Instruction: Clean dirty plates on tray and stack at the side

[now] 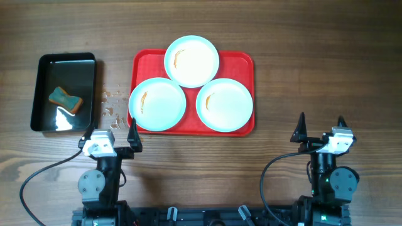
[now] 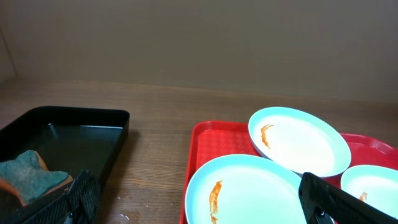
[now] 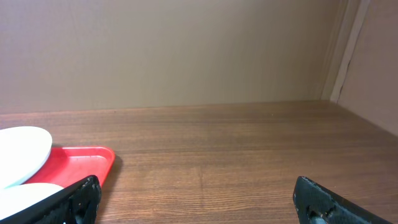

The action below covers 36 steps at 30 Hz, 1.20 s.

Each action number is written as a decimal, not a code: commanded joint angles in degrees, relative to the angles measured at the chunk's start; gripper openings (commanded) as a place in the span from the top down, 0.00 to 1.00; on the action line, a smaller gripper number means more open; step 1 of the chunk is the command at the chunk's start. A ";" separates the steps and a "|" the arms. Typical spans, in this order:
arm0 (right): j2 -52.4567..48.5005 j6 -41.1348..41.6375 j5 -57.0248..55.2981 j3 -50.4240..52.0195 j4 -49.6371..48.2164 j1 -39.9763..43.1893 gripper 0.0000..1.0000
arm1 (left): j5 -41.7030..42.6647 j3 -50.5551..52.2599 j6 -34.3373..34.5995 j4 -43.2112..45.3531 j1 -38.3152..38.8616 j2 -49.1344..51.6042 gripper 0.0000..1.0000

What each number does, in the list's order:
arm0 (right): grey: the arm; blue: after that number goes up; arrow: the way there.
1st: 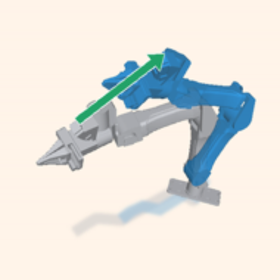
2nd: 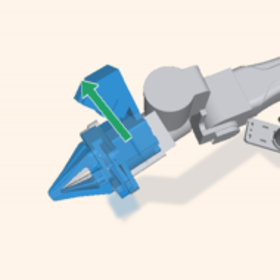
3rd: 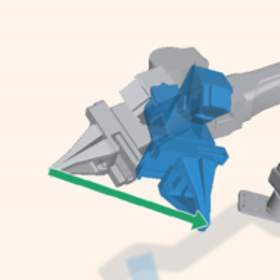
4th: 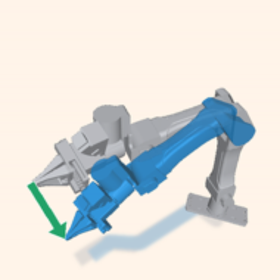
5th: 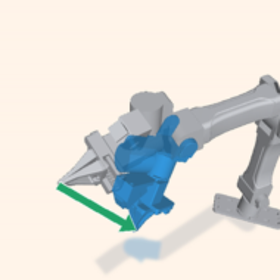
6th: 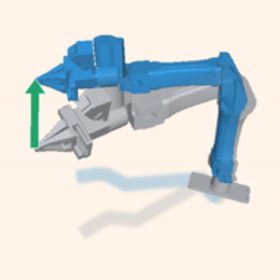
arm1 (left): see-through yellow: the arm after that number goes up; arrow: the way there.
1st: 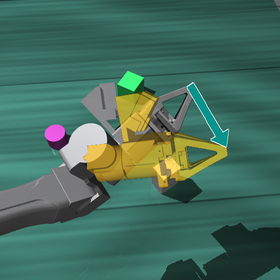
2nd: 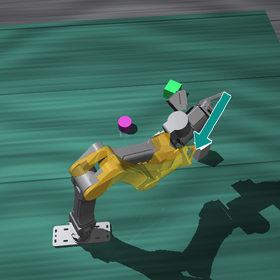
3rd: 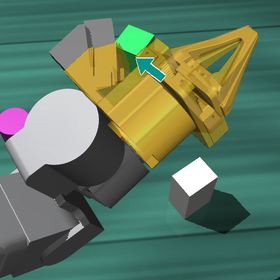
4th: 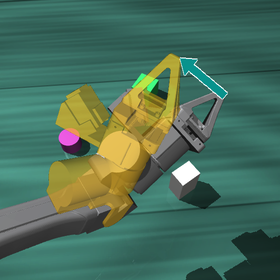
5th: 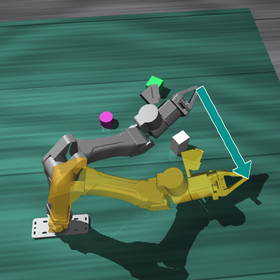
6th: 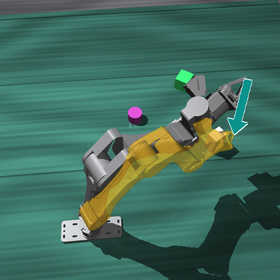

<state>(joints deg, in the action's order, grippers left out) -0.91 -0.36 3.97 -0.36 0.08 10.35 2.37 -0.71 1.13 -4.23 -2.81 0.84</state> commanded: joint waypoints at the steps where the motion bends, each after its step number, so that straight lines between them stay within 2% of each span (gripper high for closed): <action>1: 0.11 -0.98 -0.81 0.07 -0.13 0.35 0.00 | -0.52 0.39 -0.85 -0.09 -0.31 -0.46 0.00; 20: 0.11 -0.98 -0.81 0.07 -0.13 0.35 0.00 | -0.48 0.39 -0.79 0.70 -0.31 -0.46 0.00; 21: 0.11 -0.96 -0.81 0.07 -0.13 0.35 0.01 | 0.72 0.39 0.07 1.77 -0.31 -0.46 0.00; 23: 0.11 -0.96 -0.81 0.07 -0.13 0.35 0.00 | 9.75 0.39 5.95 2.34 -0.31 -0.46 0.00; 26: 0.11 -0.98 -0.81 0.07 -0.13 0.35 0.00 | 27.82 0.39 14.29 9.31 -0.31 -0.46 0.00; 28: 0.11 -0.98 -0.81 0.07 -0.13 0.35 0.00 | 36.22 0.39 16.26 14.29 -0.31 -0.46 0.00; 32: 0.11 -0.98 -0.81 0.07 -0.13 0.35 0.00 | 38.64 0.39 16.39 24.50 -0.31 -0.46 0.00; 33: 0.11 -0.98 -0.81 0.07 -0.13 0.35 0.00 | 38.71 0.39 17.22 30.29 -0.31 -0.46 0.00; 36: 0.11 -0.96 -0.81 0.07 -0.13 0.35 0.00 | 36.46 0.02 17.16 37.24 -0.33 -0.46 0.00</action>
<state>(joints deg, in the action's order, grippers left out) -0.91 -0.36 3.97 -0.36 0.05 10.35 36.60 -0.27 16.05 28.32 -2.81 0.89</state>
